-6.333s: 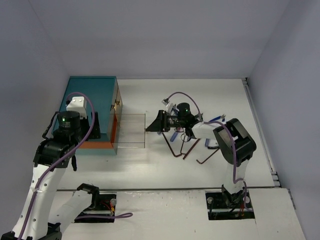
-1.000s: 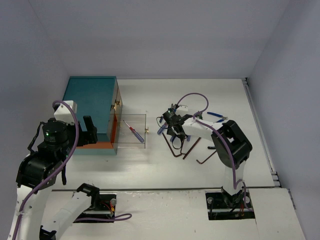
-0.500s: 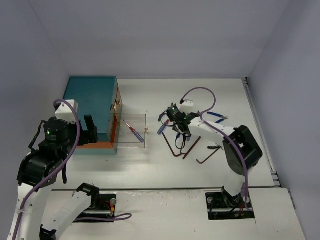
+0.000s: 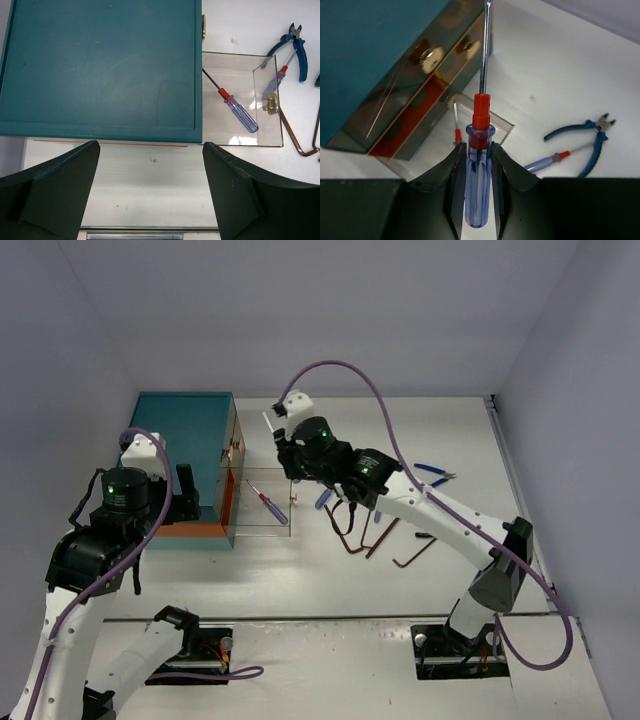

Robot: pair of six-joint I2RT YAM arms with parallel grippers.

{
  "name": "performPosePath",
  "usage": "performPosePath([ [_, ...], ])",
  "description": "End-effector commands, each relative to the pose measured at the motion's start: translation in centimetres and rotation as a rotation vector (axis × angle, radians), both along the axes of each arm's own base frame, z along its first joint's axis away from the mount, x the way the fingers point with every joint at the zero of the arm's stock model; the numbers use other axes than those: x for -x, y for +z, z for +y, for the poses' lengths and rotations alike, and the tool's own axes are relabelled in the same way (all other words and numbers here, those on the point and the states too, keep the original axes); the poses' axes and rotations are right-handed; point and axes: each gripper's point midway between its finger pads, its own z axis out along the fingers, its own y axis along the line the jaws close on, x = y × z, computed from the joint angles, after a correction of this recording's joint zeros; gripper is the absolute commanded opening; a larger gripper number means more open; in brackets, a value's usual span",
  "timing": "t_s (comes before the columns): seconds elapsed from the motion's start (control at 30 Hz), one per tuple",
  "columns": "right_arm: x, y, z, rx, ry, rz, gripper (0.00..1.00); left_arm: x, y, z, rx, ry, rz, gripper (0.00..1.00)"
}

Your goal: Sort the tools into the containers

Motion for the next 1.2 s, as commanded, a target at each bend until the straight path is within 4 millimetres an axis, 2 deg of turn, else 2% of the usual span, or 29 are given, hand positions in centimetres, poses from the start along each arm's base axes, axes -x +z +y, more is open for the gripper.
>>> performPosePath([
  [0.0,1.4,-3.3,5.5,0.099,0.243,-0.003,0.04,-0.8,2.3,0.3,-0.004,0.019,-0.074,0.81],
  [0.17,1.7,-7.1,7.7,0.132,0.307,0.050,0.08,-0.3,2.2,0.5,-0.001,0.023,-0.081,0.81],
  [0.27,1.8,-8.7,8.2,0.147,0.318,0.075,0.11,-0.1,2.1,0.5,0.004,0.023,-0.083,0.81],
  [0.37,1.8,-9.6,8.2,0.153,0.312,0.094,0.21,0.0,2.1,0.6,0.003,0.026,-0.085,0.81],
  [0.47,1.7,-9.3,7.8,0.147,0.281,0.093,0.31,0.1,2.1,0.6,0.008,0.027,-0.086,0.81],
  [0.6,0.5,-8.3,6.2,0.156,0.180,0.058,0.48,0.1,2.0,0.5,0.011,0.025,-0.084,0.81],
  [0.63,0.2,-7.7,5.6,0.151,0.144,0.047,0.52,0.1,1.9,0.5,0.011,0.026,-0.083,0.81],
  [0.77,-1.4,-5.7,2.0,0.121,-0.068,0.010,0.52,0.2,2.0,0.5,0.013,0.024,-0.086,0.81],
  [0.87,-3.3,-4.9,-3.2,0.088,-0.323,-0.012,0.51,0.3,2.1,0.6,0.014,0.024,-0.091,0.81],
  [0.97,-4.7,-5.5,-7.2,-0.003,-0.496,0.037,0.50,0.3,2.1,0.5,0.015,0.021,-0.090,0.81],
  [1.0,-4.9,-5.4,-7.7,-0.038,-0.527,0.052,0.50,0.3,2.1,0.5,0.015,0.021,-0.089,0.81],
  [1.07,-6.2,-7.4,-11.0,-0.065,-0.645,0.097,0.50,0.3,2.0,0.4,0.017,0.019,-0.087,0.81],
  [1.17,-7.1,-9.9,-12.7,-0.068,-0.725,0.141,0.49,0.3,1.8,0.3,0.019,0.013,-0.082,0.81],
])
